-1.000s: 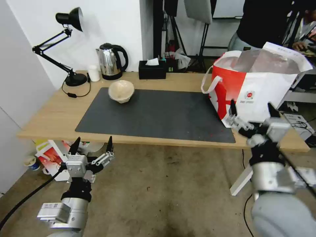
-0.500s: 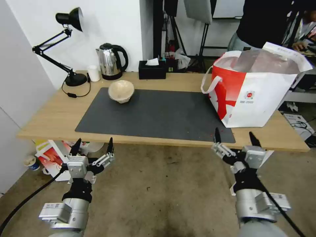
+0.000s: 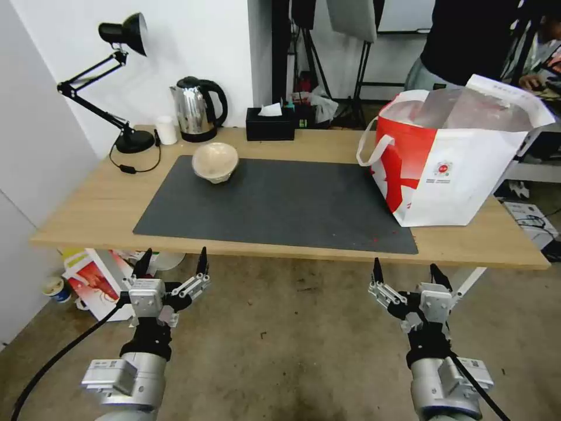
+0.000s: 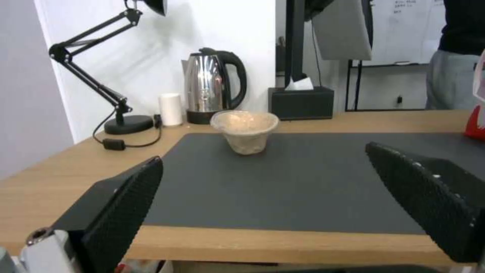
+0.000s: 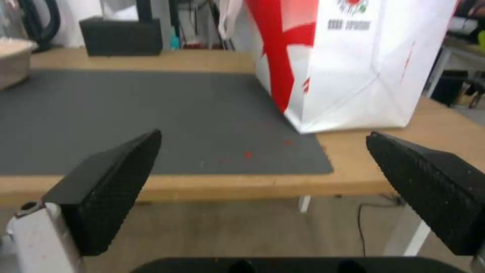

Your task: Pick up the trash from the table and place it into the takeout bag.

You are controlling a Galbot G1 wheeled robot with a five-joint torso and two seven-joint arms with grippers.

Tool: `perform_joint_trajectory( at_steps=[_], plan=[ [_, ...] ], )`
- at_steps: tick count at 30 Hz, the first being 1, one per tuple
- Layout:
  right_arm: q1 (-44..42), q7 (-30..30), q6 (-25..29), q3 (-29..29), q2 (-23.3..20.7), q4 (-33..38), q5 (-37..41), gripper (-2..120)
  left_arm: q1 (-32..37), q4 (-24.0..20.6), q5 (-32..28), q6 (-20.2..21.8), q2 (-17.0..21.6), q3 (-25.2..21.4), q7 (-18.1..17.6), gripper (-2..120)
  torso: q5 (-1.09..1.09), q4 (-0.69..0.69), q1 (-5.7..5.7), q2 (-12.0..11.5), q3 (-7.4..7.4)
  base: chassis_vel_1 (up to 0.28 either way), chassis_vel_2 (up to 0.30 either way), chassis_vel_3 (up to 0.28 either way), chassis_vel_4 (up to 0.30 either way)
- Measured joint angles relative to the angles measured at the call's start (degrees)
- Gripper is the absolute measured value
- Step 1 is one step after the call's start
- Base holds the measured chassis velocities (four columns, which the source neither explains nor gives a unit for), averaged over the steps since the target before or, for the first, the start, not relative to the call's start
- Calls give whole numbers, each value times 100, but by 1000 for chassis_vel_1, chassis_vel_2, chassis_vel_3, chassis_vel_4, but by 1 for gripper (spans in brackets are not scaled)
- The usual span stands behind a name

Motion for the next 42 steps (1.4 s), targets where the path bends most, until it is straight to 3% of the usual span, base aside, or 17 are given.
perform_joint_trajectory(
  at_steps=[16, 42],
  plan=[
    [243, -324, 9, -471, -436, -253, 335, 100, 36, 29, -11, -18, 10, -73, -8, 100, 0, 1, 0, 0, 0, 0, 0, 0, 0],
    [383, -175, 194, -402, -313, -248, 179, 100, 48, 1, -56, -18, 48, -123, -16, 100, 1, 1, 0, 1, 0, 0, 0, 0, 0]
  ],
)
